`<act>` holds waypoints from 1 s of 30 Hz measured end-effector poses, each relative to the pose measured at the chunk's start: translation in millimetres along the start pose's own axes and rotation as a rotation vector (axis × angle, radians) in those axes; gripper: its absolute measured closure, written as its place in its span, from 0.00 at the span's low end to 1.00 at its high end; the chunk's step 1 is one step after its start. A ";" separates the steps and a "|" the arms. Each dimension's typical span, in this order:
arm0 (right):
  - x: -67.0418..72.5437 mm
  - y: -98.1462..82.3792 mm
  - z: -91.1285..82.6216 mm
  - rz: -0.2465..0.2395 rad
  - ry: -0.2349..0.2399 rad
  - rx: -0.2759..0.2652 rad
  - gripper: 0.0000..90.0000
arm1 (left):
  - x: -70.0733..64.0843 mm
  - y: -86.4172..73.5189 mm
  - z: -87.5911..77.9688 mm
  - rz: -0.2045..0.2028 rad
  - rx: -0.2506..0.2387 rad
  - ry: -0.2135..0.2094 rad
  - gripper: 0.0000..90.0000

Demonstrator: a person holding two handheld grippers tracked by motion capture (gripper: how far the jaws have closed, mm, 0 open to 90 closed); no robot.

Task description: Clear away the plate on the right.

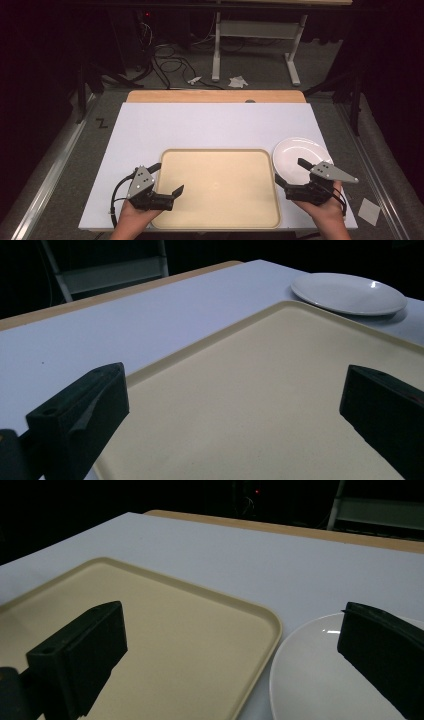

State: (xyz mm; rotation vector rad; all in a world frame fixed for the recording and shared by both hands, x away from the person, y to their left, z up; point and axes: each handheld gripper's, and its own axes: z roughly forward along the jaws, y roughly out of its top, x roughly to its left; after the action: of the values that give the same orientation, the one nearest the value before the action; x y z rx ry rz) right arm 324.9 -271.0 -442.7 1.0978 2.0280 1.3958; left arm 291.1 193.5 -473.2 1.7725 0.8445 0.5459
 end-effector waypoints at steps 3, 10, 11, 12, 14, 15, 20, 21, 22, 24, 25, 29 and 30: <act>-1.5 -0.3 -0.7 0.011 0.008 -0.010 0.00 | 0.7 0.3 -0.8 -0.002 -0.003 0.003 0.00; -3.8 0.4 -3.0 0.025 0.020 -0.022 0.00 | 1.3 -0.2 -0.2 -0.004 0.003 0.001 0.00; -3.8 0.5 -2.9 0.025 0.023 -0.019 0.00 | 1.2 -0.2 -0.2 -0.001 0.004 0.001 0.00; -3.7 0.4 -2.6 0.022 0.025 -0.016 0.00 | 1.1 -0.3 -0.3 0.000 0.004 0.001 0.00; -3.2 0.3 -2.3 0.019 0.025 -0.016 0.00 | 0.9 -0.2 -0.5 0.004 0.005 0.001 0.00; -2.9 0.4 -2.2 0.015 0.022 -0.016 0.00 | 0.9 -0.2 -0.4 0.004 0.004 0.001 0.00; -2.5 0.4 -2.4 0.013 0.022 -0.013 0.00 | 0.9 -0.3 -0.2 0.009 0.008 0.001 0.00; -2.7 0.4 -2.4 0.011 0.021 -0.013 0.00 | 0.9 -0.3 -0.1 0.010 0.008 0.002 0.00; -2.9 0.4 -2.5 0.010 0.020 -0.013 0.00 | 0.9 -0.3 -0.2 0.011 0.010 0.002 0.00; -3.1 0.4 -2.7 0.007 0.013 -0.010 0.01 | 0.8 -0.3 -0.2 0.013 0.010 0.001 0.00; -3.1 0.4 -2.9 0.004 0.010 -0.008 0.01 | 0.7 -0.1 -0.3 0.011 0.010 0.001 0.00; -3.8 -0.5 -5.1 -0.026 0.024 -0.009 0.01 | 0.8 0.9 -1.5 0.002 -0.004 -0.004 0.01; -3.3 -0.7 -5.7 -0.026 0.013 -0.008 0.02 | 1.1 1.0 -1.7 0.000 -0.003 -0.006 0.01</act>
State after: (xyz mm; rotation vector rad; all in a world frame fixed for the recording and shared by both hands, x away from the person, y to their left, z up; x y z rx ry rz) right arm 322.5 -277.0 -441.3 1.0580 2.0367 1.4012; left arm 290.9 195.2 -471.8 1.7709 0.8394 0.5415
